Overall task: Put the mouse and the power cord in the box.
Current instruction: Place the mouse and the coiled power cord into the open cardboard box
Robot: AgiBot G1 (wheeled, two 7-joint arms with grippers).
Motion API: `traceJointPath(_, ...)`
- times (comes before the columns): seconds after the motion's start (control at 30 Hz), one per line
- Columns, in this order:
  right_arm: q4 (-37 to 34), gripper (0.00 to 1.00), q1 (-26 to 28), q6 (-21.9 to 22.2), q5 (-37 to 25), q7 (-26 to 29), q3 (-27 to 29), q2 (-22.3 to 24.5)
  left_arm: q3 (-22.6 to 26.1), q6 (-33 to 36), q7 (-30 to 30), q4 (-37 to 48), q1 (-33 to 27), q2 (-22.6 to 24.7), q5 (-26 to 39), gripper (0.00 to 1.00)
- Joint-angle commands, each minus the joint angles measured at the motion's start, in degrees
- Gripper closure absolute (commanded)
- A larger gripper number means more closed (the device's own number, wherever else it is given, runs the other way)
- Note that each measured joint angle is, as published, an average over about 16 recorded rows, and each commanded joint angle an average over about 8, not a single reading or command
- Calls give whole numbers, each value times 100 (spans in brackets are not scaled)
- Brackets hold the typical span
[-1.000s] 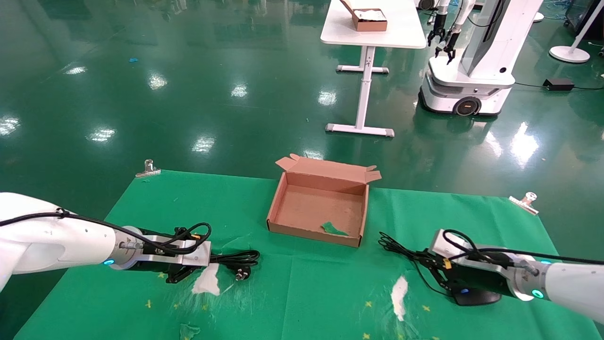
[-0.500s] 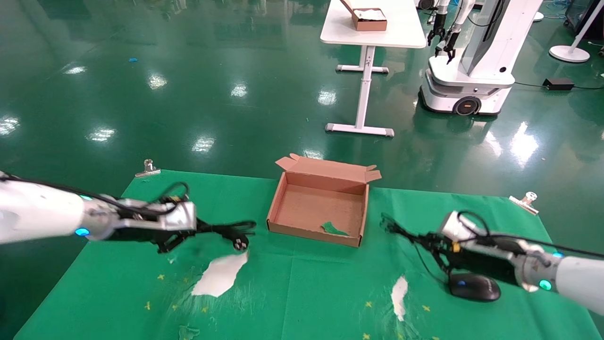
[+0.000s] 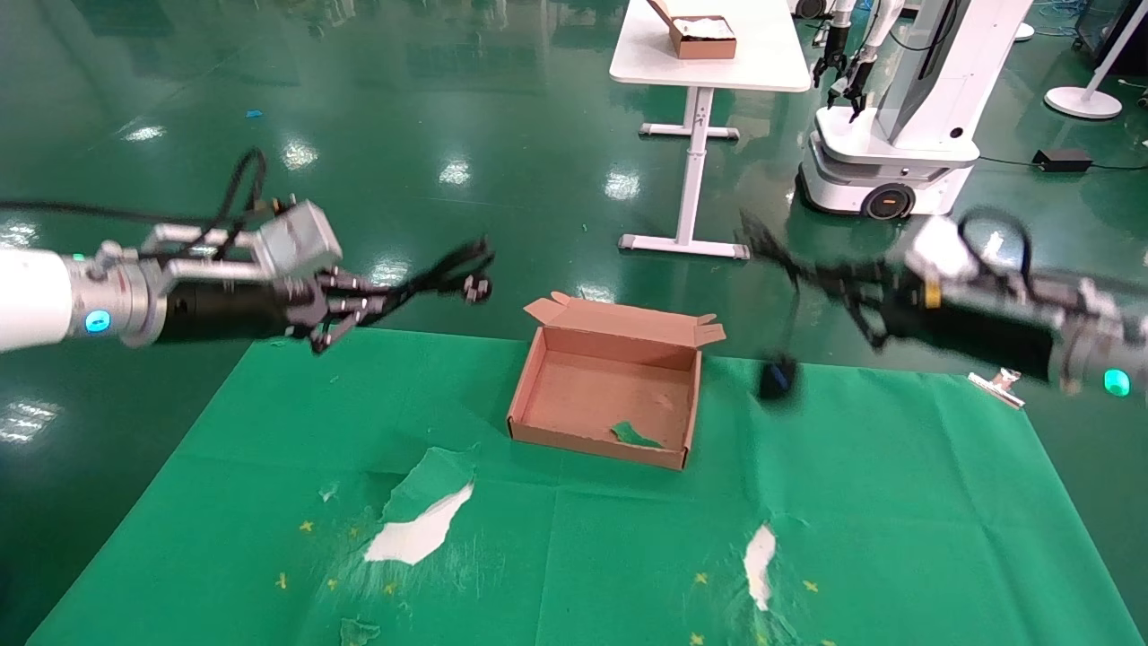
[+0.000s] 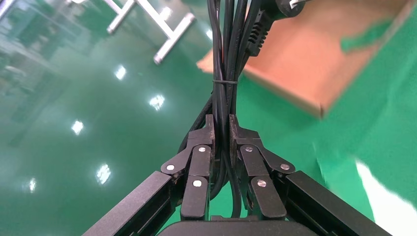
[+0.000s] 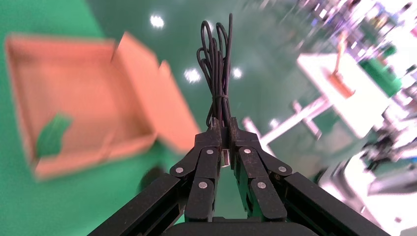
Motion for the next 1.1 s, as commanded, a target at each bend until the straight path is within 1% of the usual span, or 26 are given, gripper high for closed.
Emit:
traceJointPath(0.03,235,100,93,2,49,129,33,5,-70,7,-139,22,-98,5,-102,100)
traceJointPath(0.17,553,100,149,251,47,315,22,-307,-177,-305,-313,-8,-204,182,-260,100)
traceJointPath(0.27,603,100,191,454,11,352,-13,-625,-235,-672,-366,-73,-240,381,-346,100)
traceJointPath(0.37,468,100,218,611,-14,300,-44,-959,-278,-1045,-356,-153,-246,578,-410,100)
traceJointPath(0.5,100,100,173,765,0,142,-52,-1374,-340,-1381,-298,-241,-225,765,-499,100)
traceJointPath(0.7,-526,100,-100,1029,153,-98,41,-1826,-371,-1464,-111,-303,-126,887,-544,100)
traceJointPath(0.83,-802,100,-300,1229,278,-220,125,-1960,-348,-1442,16,-292,-51,901,-510,100)
traceJointPath(0.97,-945,100,-397,1362,249,-331,97,-2027,-320,-1426,145,-287,1,885,-471,100)
traceJointPath(1.0,-971,98,-407,1393,223,-339,76,-2042,-313,-1419,180,-288,12,878,-460,100)
traceJointPath(1.03,-992,91,-415,1428,198,-340,54,-2056,-307,-1410,214,-287,25,870,-451,100)
traceJointPath(1.1,-1014,66,-427,1515,147,-320,11,-2083,-295,-1385,274,-282,53,855,-433,100)
